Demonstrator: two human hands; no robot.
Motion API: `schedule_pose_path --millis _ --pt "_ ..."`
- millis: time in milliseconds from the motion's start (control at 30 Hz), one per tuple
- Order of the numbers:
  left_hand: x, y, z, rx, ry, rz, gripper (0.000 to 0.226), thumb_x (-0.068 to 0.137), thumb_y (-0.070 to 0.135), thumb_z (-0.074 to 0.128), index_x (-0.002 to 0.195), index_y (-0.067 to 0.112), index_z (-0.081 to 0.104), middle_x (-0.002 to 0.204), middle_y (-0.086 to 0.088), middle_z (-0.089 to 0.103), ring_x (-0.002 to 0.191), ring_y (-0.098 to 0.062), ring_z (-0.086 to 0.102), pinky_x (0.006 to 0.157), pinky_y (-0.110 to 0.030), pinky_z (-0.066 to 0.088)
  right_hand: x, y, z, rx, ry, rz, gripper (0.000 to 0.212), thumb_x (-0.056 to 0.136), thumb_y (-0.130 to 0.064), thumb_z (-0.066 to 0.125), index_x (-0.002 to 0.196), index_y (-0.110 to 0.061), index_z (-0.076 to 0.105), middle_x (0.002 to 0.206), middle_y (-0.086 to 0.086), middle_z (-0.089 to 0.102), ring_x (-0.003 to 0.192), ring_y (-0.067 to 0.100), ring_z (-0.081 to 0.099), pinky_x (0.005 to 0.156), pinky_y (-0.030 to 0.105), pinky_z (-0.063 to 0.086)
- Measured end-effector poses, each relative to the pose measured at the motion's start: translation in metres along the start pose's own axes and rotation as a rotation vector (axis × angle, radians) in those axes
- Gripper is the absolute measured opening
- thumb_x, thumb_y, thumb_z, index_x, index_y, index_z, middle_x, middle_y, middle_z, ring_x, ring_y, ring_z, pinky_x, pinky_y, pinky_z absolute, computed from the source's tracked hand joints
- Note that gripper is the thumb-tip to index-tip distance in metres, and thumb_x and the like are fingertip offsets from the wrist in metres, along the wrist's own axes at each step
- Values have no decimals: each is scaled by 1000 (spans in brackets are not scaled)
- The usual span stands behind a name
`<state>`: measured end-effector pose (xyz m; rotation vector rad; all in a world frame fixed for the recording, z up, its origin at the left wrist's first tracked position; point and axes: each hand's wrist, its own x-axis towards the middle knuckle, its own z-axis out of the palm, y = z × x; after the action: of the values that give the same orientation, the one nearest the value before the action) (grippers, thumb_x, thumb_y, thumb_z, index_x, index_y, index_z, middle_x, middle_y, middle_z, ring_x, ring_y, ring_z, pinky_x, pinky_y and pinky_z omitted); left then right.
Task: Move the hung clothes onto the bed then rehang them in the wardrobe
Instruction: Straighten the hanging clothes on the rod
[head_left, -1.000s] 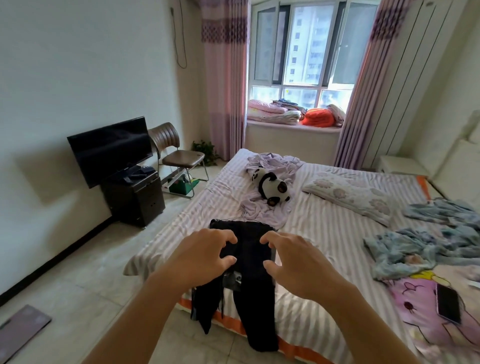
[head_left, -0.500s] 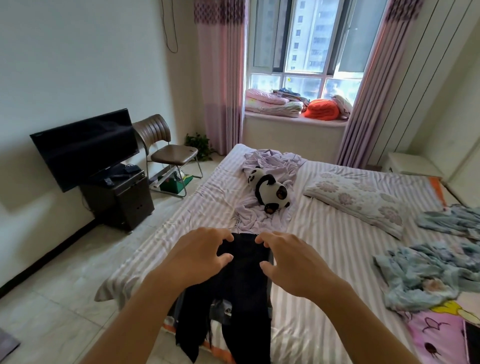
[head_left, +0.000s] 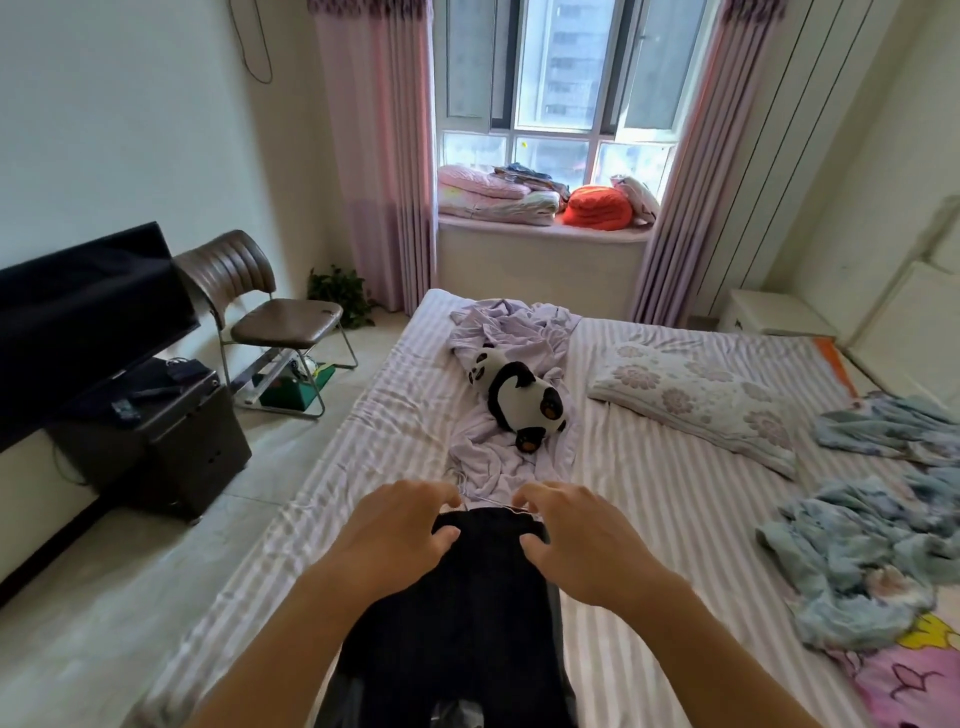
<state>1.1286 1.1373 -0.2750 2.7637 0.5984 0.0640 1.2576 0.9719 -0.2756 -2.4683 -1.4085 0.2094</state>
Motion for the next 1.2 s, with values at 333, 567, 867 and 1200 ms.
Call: schedule_pose_path --millis 333,567,867,1200 --pt "112 -64 34 -26 -26 -83 38 96 38 56 132 31 53 119 7 65 107 -12 62 86 -29 48 111 46 33 17 29 90 28 96 -32 56 124 -29 59 120 -13 62 105 7 58 85 19 44" --pt "190 -105 89 -73 -92 -207 39 95 36 58 133 26 54 123 6 64 112 -13 60 87 -29 47 191 114 79 60 -21 145 28 93 -29 58 121 -25 60 115 -9 61 104 11 58 87 23 47" --pt "259 -161 171 -173 -179 -330 39 93 33 62 131 25 57 121 7 64 111 -13 59 82 -25 43 260 185 158 92 -121 234 28 88 -29 63 115 -20 60 111 -5 61 98 15 59 75 24 47" --pt "314 -220 288 -172 -317 -418 49 92 36 62 140 29 50 132 6 59 119 -19 56 96 -35 47 322 261 280 142 -342 418 43 86 -34 65 127 -22 57 116 -2 64 105 18 59 84 30 49"
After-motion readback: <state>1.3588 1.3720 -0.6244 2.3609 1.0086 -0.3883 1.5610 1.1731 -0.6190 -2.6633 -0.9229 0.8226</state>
